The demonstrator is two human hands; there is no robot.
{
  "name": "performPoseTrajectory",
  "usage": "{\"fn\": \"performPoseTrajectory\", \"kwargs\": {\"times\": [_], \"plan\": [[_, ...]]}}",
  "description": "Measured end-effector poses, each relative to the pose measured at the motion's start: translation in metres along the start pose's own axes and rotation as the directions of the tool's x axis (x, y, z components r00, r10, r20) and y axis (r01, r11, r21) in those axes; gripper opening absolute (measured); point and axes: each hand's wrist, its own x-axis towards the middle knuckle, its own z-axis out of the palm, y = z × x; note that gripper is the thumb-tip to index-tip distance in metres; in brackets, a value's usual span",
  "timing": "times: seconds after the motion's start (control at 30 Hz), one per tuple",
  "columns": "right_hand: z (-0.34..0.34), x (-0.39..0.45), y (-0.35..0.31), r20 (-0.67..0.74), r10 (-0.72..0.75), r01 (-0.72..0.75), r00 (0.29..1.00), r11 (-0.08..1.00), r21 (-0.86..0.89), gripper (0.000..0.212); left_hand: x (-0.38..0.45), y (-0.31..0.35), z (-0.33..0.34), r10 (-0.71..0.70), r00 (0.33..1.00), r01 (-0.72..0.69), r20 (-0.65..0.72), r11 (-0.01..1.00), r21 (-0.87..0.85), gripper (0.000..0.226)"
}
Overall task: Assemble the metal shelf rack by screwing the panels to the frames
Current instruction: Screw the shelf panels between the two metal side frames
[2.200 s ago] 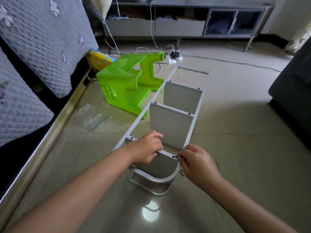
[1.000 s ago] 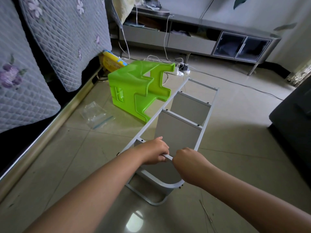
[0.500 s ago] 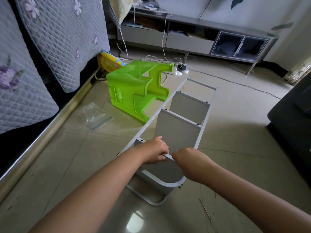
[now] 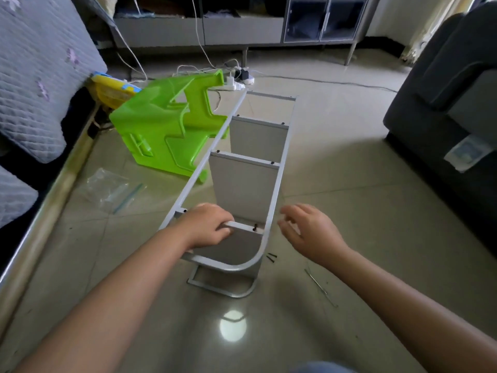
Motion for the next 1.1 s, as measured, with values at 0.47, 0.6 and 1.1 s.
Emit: {"fn": "performPoseTrajectory", "kwargs": {"times": [0.47,0.6,1.1], "plan": [[0.202,-0.094,0.153,0.212,0.814,-0.765,0.541,0.581,-0.278,0.027,0.027,0.027,0.011,-0.433,0.892,0.441,-0.131,0.897,0.035,0.044],[0.208,-0.09,0.156,0.173,0.84,-0.823,0.515,0.54,-0.175,0.025,0.026,0.026,0.02,-0.412,0.889,0.433,-0.202,0.898,0.075,0.066],[0.009,-0.023,0.042,-0.338,0.504,0.039,0.795,0.513,0.857,0.028,0.016,0.03,0.012,-0.376,0.918,0.387,-0.127,0.919,0.07,0.059]]}}
